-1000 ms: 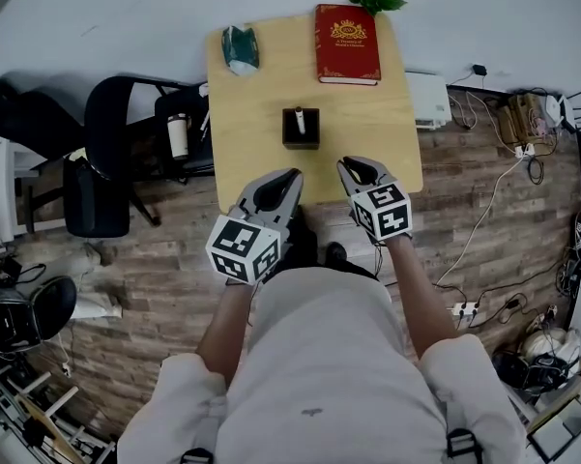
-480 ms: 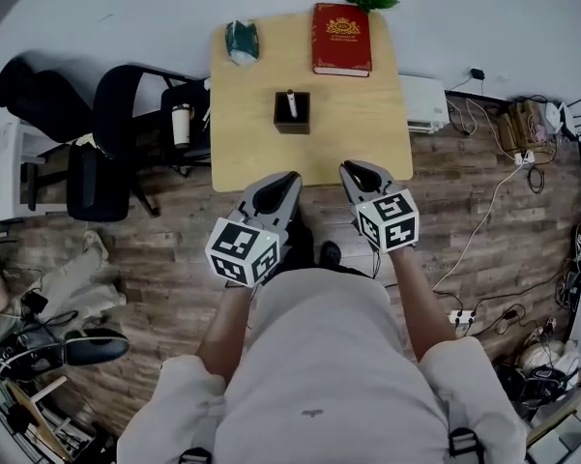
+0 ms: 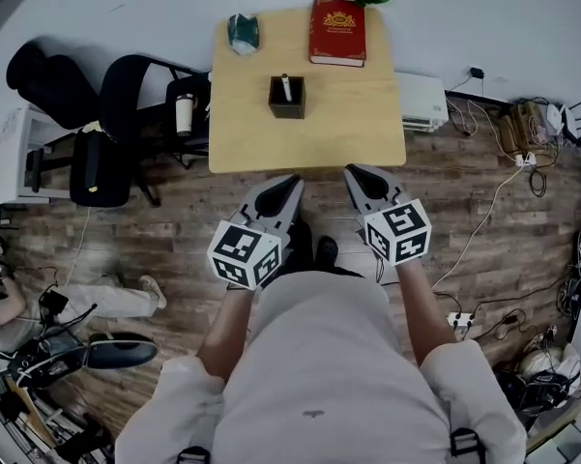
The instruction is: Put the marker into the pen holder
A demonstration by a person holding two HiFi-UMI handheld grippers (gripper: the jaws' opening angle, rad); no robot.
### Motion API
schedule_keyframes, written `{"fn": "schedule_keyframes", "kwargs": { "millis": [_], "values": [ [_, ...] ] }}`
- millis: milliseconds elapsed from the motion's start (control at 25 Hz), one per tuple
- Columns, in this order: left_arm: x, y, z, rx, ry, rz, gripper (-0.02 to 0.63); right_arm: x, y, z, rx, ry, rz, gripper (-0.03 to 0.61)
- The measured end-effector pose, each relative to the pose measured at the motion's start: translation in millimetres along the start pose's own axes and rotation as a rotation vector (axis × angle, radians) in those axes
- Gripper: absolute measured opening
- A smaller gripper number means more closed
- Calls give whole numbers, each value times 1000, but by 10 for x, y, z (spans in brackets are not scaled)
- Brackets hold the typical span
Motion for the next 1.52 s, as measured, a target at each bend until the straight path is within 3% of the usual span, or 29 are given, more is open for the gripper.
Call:
{"fn": "schedule_keyframes", "kwargs": {
  "millis": [520, 840, 1520],
  "values": [
    [-266, 8, 285, 33, 24, 40, 17, -458, 269, -391, -37, 71, 137, 0],
    [-323, 84, 188, 57, 20, 49, 15, -460, 345, -500, -29, 75, 163, 0],
    [-363, 131, 180, 24, 71, 93, 16, -503, 317, -491, -41, 90, 157, -2]
  ]
}}
Point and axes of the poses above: the fingertips, and each gripper's own axes: x forward along the fingers, z to its right, y out of its top, the point moved 5 cm from there along -x, backward along the fingers, and after that the axes turned 6 degrees about x, right-handed, at the moved point
